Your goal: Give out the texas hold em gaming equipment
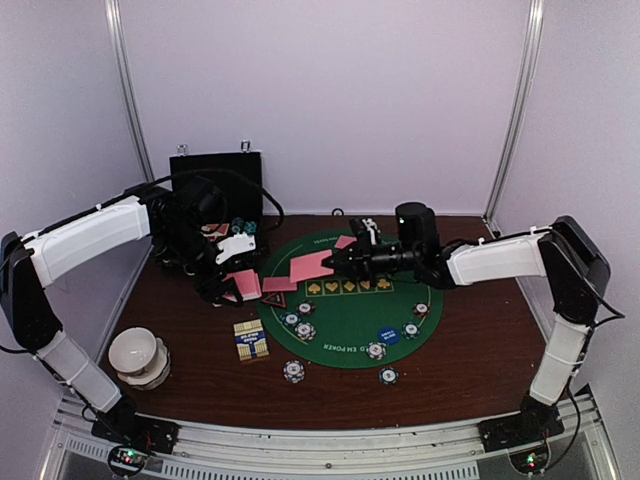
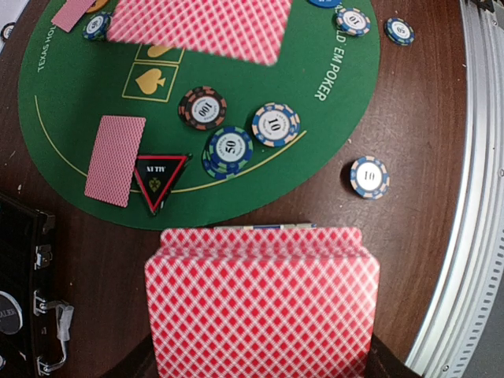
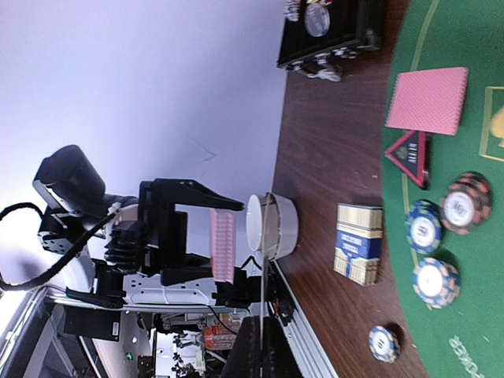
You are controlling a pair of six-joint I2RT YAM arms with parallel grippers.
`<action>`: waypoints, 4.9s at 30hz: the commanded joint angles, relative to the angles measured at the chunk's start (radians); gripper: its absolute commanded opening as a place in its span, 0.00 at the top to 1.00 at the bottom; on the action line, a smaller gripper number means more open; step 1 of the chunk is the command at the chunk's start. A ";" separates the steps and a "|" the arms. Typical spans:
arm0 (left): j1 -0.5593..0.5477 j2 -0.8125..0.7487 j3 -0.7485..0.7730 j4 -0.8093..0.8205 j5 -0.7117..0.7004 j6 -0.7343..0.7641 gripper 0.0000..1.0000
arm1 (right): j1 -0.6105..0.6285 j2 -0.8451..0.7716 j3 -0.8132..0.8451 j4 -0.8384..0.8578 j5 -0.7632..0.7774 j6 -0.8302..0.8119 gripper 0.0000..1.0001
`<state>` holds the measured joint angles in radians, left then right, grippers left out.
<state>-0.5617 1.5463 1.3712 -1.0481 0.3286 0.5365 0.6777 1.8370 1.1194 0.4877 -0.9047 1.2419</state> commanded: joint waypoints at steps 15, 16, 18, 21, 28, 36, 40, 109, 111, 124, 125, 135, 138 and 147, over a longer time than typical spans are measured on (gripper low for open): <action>0.002 -0.005 0.035 0.012 0.021 0.013 1.00 | -0.195 -0.252 -0.234 -0.677 0.197 -0.519 1.00; 0.002 -0.004 0.037 0.011 0.020 0.013 1.00 | -0.195 -0.243 -0.233 -0.676 0.200 -0.523 1.00; 0.002 -0.005 0.037 0.009 0.021 0.013 1.00 | -0.194 -0.225 -0.234 -0.672 0.211 -0.527 1.00; 0.002 -0.007 0.034 0.009 0.020 0.013 1.00 | -0.193 -0.207 -0.231 -0.689 0.235 -0.542 0.98; 0.002 -0.008 0.034 0.010 0.022 0.014 1.00 | -0.179 -0.246 -0.186 -0.830 0.356 -0.616 0.67; 0.002 -0.011 0.035 0.009 0.024 0.013 1.00 | -0.146 -0.355 -0.071 -0.962 0.497 -0.666 0.39; 0.002 -0.009 0.037 0.009 0.024 0.013 1.00 | -0.091 -0.351 -0.004 -0.923 0.456 -0.628 0.28; 0.002 -0.010 0.059 0.003 0.035 0.005 1.00 | 0.183 0.273 0.369 -0.102 0.045 -0.087 0.36; 0.002 -0.010 0.057 0.002 0.034 0.005 1.00 | 0.182 0.258 0.368 -0.103 0.040 -0.088 0.39; 0.002 0.000 0.054 0.003 0.009 0.010 1.00 | 0.174 0.193 0.359 -0.093 0.022 -0.060 0.73; 0.002 0.001 0.054 0.003 0.007 0.010 1.00 | 0.175 0.192 0.357 -0.083 0.018 -0.052 0.76; 0.002 0.001 0.056 0.002 -0.003 0.009 1.00 | 0.178 0.199 0.320 0.015 -0.019 0.023 0.79; 0.002 0.001 0.057 0.003 -0.003 0.011 1.00 | 0.184 0.208 0.316 0.034 -0.032 0.038 0.77; 0.002 -0.005 0.050 0.002 -0.013 0.011 1.00 | 0.165 0.207 0.315 0.051 -0.036 0.058 0.98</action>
<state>-0.5617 1.5501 1.3991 -1.0569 0.3164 0.5365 0.8574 2.0693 1.4418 0.5076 -0.9279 1.2945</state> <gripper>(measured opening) 0.669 0.062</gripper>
